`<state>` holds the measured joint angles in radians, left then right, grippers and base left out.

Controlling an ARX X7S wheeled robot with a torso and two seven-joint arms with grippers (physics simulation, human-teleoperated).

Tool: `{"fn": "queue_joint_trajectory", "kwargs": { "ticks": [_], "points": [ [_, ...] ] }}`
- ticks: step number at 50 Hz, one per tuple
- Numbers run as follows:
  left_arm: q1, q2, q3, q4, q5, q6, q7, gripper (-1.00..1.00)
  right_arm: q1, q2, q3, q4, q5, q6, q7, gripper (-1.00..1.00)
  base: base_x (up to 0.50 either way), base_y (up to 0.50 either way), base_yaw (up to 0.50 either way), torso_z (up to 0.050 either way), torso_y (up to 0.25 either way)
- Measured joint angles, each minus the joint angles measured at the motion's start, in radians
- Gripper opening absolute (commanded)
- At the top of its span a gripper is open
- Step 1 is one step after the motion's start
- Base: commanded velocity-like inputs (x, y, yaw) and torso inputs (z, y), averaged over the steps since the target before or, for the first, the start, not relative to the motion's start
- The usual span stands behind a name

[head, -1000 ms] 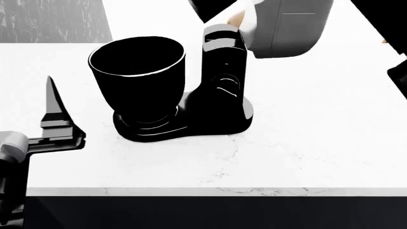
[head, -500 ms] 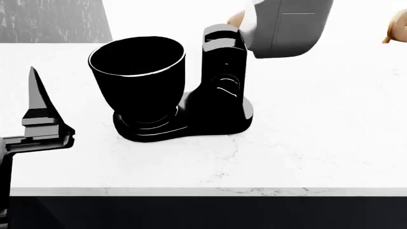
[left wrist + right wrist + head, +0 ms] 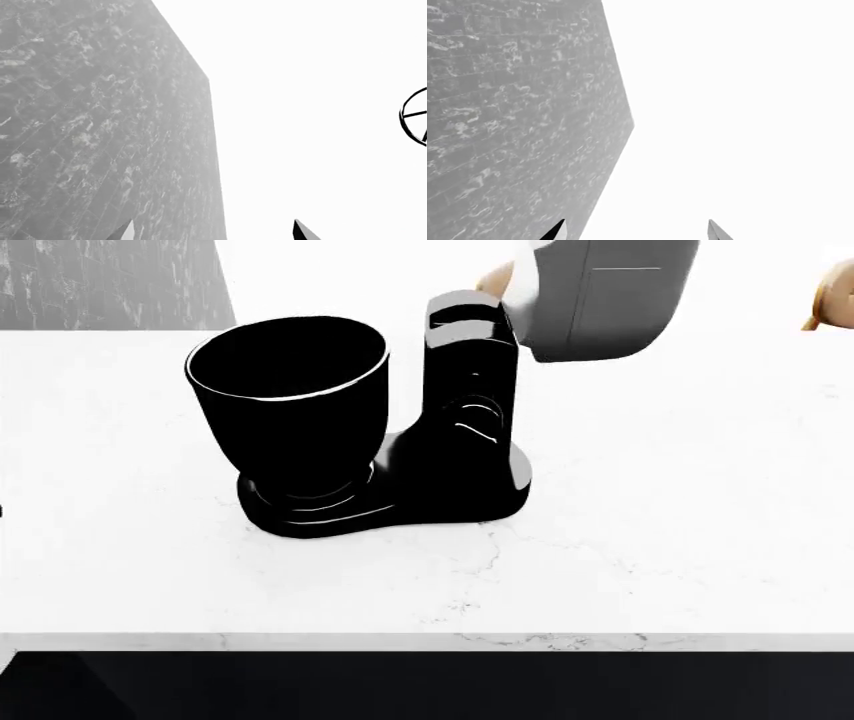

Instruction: Place the bread in the stand mixer bowl.

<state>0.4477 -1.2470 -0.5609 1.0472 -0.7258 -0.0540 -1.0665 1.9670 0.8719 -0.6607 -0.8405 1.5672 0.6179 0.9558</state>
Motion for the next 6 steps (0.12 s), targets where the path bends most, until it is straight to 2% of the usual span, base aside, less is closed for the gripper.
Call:
{"fn": "queue_joint_trajectory", "kwargs": {
  "ticks": [6],
  "points": [
    [0.152,-0.002,-0.190,0.000,-0.026,0.075,0.012,1.00,-0.006,0.023,0.039,-0.015,-0.015,-0.033,0.028,1.00,0.00,0.00,0.00,0.000,0.000]
  ]
}}
